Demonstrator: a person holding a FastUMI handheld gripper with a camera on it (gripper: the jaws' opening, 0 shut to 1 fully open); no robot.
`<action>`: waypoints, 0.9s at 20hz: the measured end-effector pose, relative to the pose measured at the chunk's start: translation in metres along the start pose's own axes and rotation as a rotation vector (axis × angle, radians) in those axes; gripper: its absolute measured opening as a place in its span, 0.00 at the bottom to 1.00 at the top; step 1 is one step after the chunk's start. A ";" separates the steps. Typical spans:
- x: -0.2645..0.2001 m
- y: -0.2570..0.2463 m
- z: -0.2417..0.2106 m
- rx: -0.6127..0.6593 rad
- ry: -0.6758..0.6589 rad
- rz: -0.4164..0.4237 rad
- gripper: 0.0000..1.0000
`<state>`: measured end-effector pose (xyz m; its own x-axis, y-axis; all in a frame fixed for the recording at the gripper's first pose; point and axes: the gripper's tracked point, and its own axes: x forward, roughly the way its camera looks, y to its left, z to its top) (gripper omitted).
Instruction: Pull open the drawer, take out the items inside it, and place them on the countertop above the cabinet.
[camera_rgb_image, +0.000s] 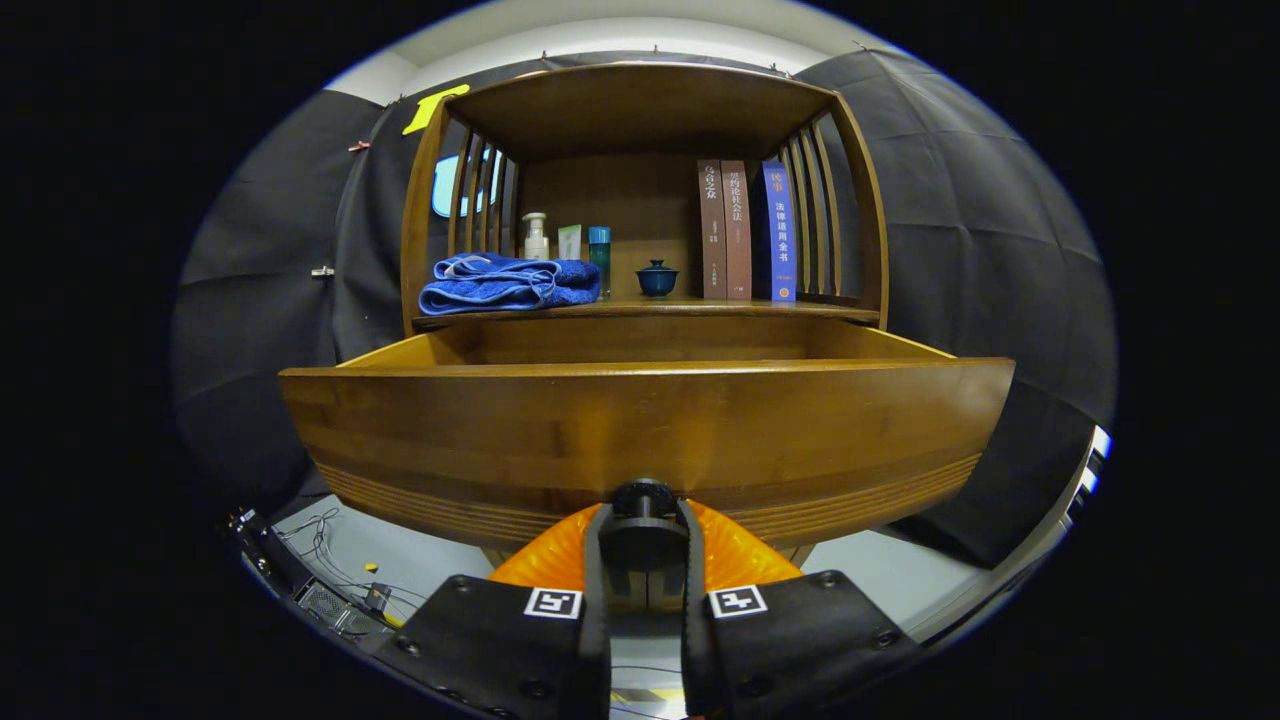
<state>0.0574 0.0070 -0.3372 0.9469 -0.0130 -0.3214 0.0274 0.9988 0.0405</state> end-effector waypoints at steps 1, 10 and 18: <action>-0.001 0.000 0.002 0.004 0.000 0.002 0.35; -0.042 -0.008 0.057 0.057 -0.057 0.003 1.00; -0.059 -0.044 0.150 0.141 0.076 -0.051 0.99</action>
<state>0.0481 -0.0429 -0.1776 0.9164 -0.0549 -0.3966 0.1248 0.9803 0.1528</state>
